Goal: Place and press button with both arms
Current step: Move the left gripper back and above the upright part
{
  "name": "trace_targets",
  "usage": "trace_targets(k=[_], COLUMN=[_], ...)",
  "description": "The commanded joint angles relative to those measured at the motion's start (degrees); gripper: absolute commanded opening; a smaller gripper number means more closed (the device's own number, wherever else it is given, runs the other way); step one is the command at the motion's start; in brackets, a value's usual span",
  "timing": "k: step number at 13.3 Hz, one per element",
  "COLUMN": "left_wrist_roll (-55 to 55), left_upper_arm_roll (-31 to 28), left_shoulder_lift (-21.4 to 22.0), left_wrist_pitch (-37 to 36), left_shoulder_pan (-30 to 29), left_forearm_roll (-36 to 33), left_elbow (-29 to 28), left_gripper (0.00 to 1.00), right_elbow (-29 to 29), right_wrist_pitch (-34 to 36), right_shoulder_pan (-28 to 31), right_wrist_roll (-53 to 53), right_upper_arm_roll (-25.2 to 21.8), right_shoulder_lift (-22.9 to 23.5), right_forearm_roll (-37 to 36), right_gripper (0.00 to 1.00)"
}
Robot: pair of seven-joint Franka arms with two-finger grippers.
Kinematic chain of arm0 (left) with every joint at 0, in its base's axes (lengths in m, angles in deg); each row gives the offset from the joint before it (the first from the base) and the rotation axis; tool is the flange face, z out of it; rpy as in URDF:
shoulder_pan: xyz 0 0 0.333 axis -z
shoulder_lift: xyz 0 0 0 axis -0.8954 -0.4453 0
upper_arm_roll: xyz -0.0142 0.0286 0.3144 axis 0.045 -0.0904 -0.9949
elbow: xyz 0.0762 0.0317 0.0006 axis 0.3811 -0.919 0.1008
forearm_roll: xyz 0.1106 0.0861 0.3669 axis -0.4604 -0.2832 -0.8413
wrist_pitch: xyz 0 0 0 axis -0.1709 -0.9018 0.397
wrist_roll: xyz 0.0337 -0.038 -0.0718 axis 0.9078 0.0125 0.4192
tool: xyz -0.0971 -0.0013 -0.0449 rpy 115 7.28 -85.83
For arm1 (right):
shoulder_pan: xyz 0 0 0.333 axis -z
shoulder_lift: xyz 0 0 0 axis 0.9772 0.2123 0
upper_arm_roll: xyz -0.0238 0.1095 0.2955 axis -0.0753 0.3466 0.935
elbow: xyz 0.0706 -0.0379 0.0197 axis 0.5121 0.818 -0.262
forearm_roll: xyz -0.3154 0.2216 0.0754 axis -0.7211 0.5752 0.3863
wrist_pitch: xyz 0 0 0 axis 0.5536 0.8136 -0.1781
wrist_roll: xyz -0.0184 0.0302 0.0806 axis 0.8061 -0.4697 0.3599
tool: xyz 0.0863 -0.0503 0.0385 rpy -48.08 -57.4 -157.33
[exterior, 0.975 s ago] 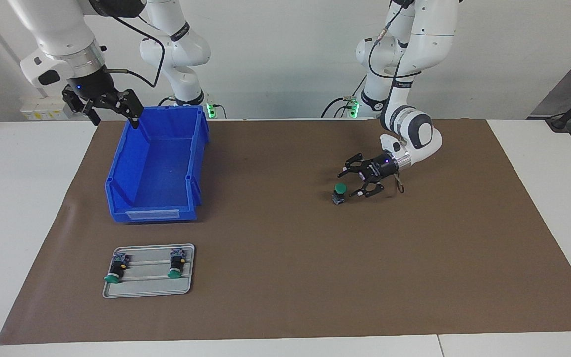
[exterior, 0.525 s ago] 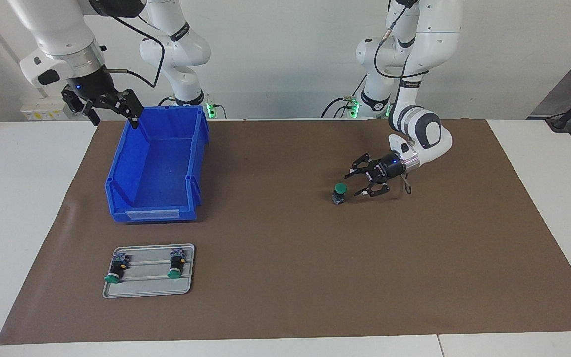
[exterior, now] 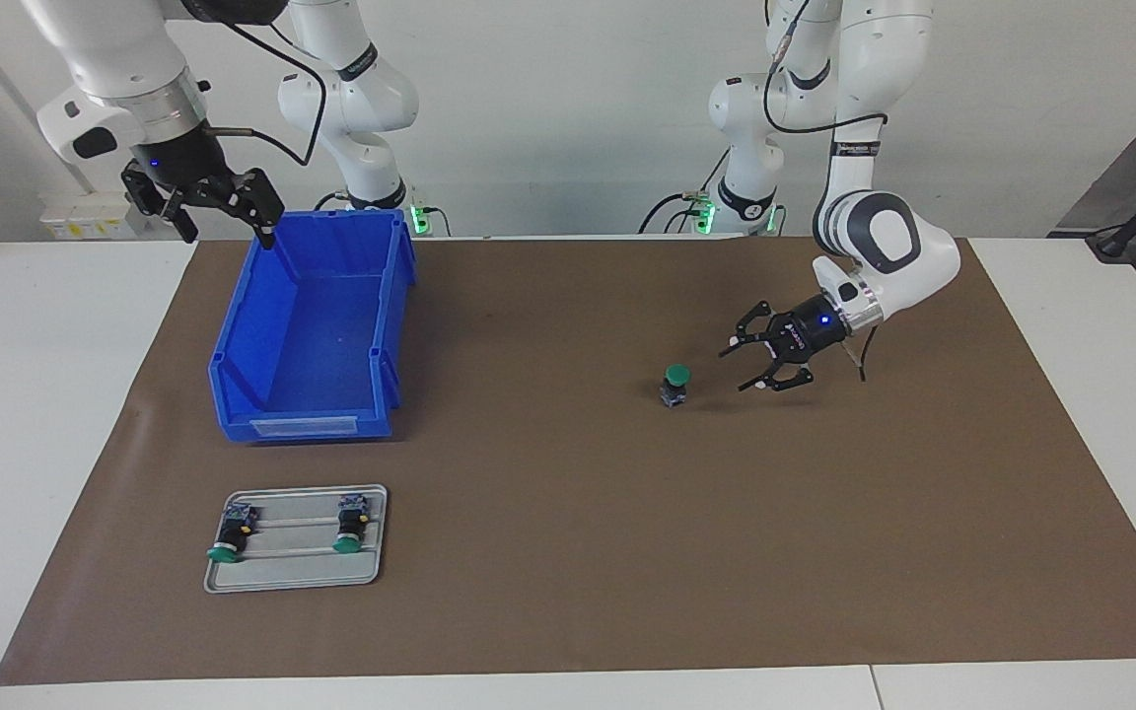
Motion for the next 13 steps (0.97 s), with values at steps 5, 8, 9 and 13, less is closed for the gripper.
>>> trace_targets(k=[5,8,9,13], left_wrist_roll=[16.6,25.4,28.0,39.2], left_upper_arm_roll=[-0.2,-0.1,-0.2,-0.1], left_shoulder_lift=[-0.1,-1.8,-2.2,-2.5], left_wrist_pitch=[7.3,6.2,5.9,5.5], left_shoulder_pan=[6.1,6.1,6.2,7.7], left_forearm_roll=[-7.2,-16.9,-18.2,-30.3], left_elbow=[2.7,6.8,7.6,10.0], left_gripper=[0.6,0.6,0.6,0.59], right_elbow=[1.3,1.5,1.5,1.5], right_wrist_pitch=[-0.2,-0.5,-0.2,-0.6], right_shoulder_pan=[0.3,0.4,0.4,0.3], right_wrist_roll=[-1.5,-1.5,-1.5,-1.1], right_upper_arm_roll=[0.2,0.2,0.1,0.1], right_shoulder_lift=[-1.3,-1.3,-1.3,-1.3], right_forearm_roll=[1.2,1.2,1.2,1.2], right_gripper=[1.0,1.0,1.0,1.0])
